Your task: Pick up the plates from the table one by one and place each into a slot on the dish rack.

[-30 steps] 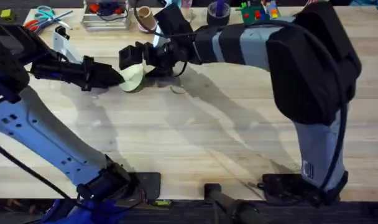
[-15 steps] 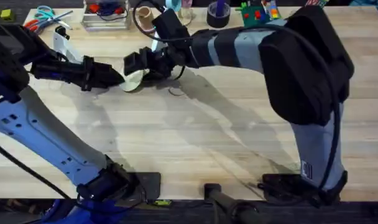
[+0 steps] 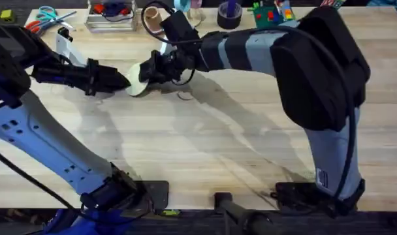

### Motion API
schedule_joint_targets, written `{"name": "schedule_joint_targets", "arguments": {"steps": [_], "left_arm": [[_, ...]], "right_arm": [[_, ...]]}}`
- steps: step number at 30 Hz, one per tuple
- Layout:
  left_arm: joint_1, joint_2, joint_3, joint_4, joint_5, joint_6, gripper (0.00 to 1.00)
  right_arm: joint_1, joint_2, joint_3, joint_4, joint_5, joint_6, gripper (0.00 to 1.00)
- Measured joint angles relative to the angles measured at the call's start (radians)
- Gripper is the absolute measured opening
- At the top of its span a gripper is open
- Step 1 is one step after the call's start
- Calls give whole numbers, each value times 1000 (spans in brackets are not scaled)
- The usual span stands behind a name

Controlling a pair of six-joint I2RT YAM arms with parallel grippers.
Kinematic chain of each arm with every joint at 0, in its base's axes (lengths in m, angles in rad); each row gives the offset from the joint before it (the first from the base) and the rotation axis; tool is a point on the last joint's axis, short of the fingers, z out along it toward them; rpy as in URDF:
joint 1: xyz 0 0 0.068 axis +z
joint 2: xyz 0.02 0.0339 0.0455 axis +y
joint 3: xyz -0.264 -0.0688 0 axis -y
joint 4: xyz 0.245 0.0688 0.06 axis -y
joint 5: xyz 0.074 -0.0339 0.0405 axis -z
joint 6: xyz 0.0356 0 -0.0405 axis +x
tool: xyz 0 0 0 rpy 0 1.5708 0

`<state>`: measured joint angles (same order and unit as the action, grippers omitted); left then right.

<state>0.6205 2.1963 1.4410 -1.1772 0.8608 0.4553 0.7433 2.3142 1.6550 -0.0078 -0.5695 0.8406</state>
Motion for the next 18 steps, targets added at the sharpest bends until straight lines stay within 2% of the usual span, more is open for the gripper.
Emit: {"name": "schedule_joint_targets", "arguments": {"steps": [5,13,18], "left_arm": [[0,0,4,-13,-4,0,40],[-4,-6,21,-70,-58,5,40],[-6,-108,28,-106,-115,10,40]], "right_arm": [[0,0,0,0,-4,6,26],[-11,0,1,-5,-50,-39,26],[-35,0,22,-3,-91,-73,26]]}}
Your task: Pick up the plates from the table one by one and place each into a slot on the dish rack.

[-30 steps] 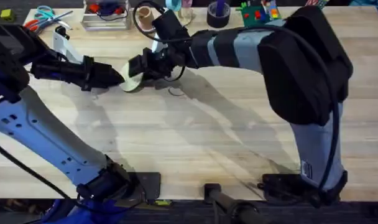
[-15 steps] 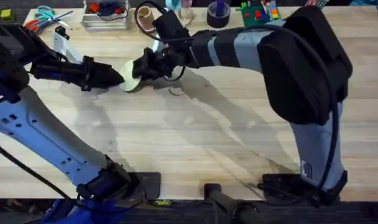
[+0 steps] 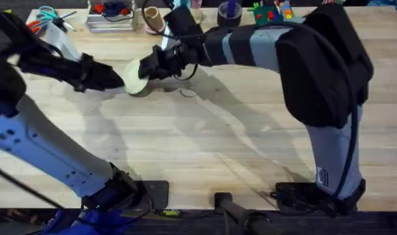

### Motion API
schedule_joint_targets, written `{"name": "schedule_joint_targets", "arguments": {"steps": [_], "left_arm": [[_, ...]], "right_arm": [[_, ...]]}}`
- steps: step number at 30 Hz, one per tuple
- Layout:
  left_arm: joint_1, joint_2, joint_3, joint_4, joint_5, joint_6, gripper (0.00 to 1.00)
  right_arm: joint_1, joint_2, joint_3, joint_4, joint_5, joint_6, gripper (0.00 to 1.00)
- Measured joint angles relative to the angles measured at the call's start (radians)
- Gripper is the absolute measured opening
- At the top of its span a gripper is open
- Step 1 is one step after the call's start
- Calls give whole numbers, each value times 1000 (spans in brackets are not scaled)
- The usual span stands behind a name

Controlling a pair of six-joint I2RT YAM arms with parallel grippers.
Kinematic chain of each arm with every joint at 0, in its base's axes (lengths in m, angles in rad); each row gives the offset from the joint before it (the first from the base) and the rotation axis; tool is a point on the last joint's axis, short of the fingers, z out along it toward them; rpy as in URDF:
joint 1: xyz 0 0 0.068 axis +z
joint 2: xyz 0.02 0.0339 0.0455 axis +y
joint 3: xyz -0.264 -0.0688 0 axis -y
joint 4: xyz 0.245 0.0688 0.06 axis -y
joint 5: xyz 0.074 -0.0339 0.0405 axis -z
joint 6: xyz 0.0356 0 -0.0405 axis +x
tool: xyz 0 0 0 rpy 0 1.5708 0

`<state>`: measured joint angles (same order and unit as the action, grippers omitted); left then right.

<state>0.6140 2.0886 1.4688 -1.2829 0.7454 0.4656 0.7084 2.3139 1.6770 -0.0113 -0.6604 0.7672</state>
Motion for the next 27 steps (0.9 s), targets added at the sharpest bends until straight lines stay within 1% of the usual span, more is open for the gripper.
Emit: {"name": "schedule_joint_targets", "arguments": {"steps": [2,6,12,16,18,20,21,22,23,27], "left_arm": [[1,-77,3,-19,-14,2,40],[1,-243,13,-51,-26,3,40],[1,-457,17,-97,-33,-3,40],[-1,-566,17,-151,-41,-5,40],[-12,-619,17,-176,-56,-13,40],[-35,-674,17,-187,-73,-28,40],[-82,-746,17,-191,-97,-57,39],[-99,-767,17,-192,-107,-69,39],[-155,-819,17,-198,-140,-110,39],[-234,-859,17,-219,-203,-165,39]], "right_arm": [[-15,-4,7,-9,-8,-19,26],[-46,-46,7,-80,-14,-72,26],[-93,-163,8,-247,-15,-201,26],[-127,-238,10,-369,-8,-301,27],[-143,-272,10,-433,14,-356,27],[-158,-304,10,-484,44,-410,27],[-181,-357,10,-564,91,-489,27],[-189,-376,10,-590,105,-513,27],[-216,-438,10,-673,139,-584,27],[-263,-522,11,-784,192,-665,27]]}}
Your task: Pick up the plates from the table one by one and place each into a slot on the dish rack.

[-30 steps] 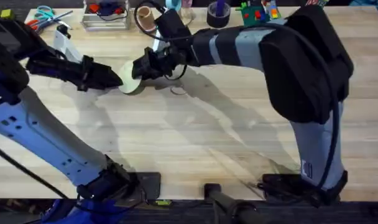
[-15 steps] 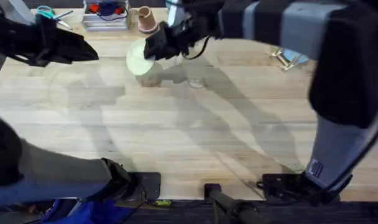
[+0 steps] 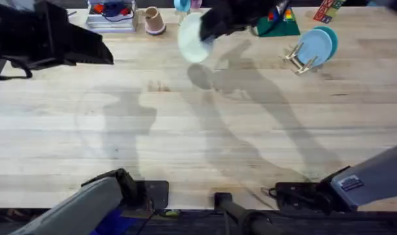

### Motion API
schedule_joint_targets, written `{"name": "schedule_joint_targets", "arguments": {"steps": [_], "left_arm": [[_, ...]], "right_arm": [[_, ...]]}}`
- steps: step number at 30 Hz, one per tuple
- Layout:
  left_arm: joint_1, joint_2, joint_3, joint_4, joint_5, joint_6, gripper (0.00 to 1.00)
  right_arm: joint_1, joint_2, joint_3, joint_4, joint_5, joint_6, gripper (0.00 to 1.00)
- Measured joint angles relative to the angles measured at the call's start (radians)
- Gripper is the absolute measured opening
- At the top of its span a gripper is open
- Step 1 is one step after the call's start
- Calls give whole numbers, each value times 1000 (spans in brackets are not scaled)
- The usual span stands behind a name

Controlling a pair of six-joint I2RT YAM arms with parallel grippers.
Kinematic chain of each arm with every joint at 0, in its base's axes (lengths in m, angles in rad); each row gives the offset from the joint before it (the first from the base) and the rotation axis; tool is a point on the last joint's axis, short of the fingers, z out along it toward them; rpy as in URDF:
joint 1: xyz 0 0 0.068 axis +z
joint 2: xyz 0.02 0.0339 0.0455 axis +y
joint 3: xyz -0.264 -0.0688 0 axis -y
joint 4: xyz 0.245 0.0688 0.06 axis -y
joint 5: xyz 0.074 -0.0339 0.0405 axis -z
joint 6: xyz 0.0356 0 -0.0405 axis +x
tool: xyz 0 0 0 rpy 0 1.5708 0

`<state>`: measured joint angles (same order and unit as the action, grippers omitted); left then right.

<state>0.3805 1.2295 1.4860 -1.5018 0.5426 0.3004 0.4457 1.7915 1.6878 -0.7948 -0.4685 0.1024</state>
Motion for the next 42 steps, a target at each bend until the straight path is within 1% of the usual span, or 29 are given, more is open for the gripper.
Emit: {"name": "schedule_joint_targets", "arguments": {"steps": [4,7,12,16,19,27,33,39,42], "left_arm": [[-73,-28,0,-20,-66,-45,40],[-111,-43,0,-32,-99,-68,40],[-153,-60,0,-51,-160,-112,40],[-173,-60,0,-59,-204,-144,39],[-182,-60,0,-61,-226,-159,39],[-182,-60,0,-106,-281,-187,39],[-182,-71,0,-112,-300,-199,40],[-182,-156,0,-104,-302,-204,44],[-182,-194,0,-104,-303,-204,107]], "right_arm": [[-51,-66,0,-89,102,-89,27],[-88,-109,0,-133,182,-179,27],[-138,-180,0,-188,292,-318,27],[-183,-239,0,-242,350,-405,27],[-225,-281,0,-304,373,-474,27],[-357,-351,0,-483,395,-662,27],[-464,-356,0,-502,399,-778,27],[-549,-356,0,-500,402,-840,27],[-581,-356,0,-493,402,-865,27]]}}
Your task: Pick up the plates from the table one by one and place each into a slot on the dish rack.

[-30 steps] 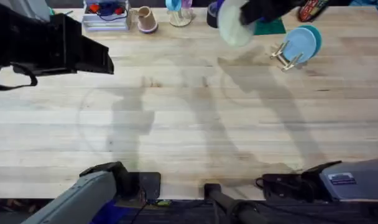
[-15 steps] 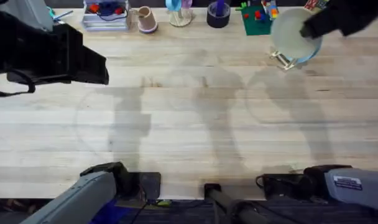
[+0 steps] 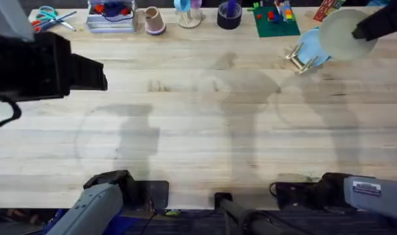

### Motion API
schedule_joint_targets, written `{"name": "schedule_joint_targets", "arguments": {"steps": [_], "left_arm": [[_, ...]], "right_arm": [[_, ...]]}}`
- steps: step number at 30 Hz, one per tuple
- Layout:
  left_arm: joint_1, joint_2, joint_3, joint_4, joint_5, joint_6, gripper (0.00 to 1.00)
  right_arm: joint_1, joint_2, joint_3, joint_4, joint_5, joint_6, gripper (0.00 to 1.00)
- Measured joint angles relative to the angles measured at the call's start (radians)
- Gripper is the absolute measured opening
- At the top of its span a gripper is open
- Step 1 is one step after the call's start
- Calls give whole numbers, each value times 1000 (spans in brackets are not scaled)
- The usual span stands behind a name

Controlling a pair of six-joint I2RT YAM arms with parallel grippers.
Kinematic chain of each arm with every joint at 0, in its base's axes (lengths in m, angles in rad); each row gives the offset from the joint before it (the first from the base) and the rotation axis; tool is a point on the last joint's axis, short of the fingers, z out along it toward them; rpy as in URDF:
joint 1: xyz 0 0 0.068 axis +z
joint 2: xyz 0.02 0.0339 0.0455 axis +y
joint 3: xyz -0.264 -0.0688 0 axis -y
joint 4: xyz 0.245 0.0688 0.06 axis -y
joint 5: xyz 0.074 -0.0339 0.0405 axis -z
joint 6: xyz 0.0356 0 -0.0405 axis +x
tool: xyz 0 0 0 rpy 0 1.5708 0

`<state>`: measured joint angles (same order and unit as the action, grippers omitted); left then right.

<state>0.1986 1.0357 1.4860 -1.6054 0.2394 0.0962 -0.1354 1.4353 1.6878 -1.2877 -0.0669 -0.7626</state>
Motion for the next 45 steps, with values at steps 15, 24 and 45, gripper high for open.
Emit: {"name": "schedule_joint_targets", "arguments": {"steps": [15,24,45], "left_arm": [[0,-7,0,-6,-1,-27,996],[0,-7,0,-6,-1,-29,995],[0,-7,0,-6,-1,-29,995]], "right_arm": [[-46,0,0,81,0,-108,28],[-73,0,0,105,-65,-141,28],[-118,93,0,201,-87,-96,28]]}}
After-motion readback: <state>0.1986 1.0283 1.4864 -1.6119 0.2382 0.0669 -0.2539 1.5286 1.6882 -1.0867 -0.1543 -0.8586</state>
